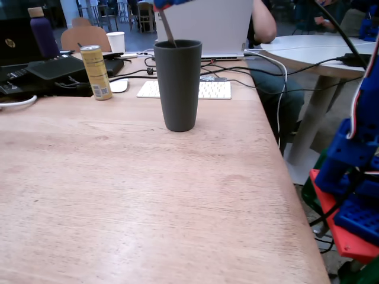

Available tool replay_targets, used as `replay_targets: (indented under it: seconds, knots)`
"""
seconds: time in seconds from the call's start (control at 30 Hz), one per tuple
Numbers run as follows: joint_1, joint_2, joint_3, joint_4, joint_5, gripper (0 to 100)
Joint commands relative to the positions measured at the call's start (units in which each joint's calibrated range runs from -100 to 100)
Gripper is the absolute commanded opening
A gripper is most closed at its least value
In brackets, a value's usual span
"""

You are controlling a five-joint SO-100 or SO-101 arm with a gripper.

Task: Grab the fork and place it in gray glass

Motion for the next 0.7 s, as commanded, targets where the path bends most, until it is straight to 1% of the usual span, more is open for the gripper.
replay_targets:
  seconds: [0.0,0.27,0.37,0.5,0.63,0.67]
  knots:
    - [-0.05,-6.05,3.28,-0.64,0.39,0]
    - [0.46,-9.40,12.43,-0.73,0.44,0]
    - [3.16,-9.31,13.09,-0.73,0.44,0]
    - [4.52,-8.45,13.19,-0.64,0.44,0]
    - [4.69,-8.45,15.07,0.26,0.63,0]
    - [4.52,-8.45,15.17,0.42,1.47,1]
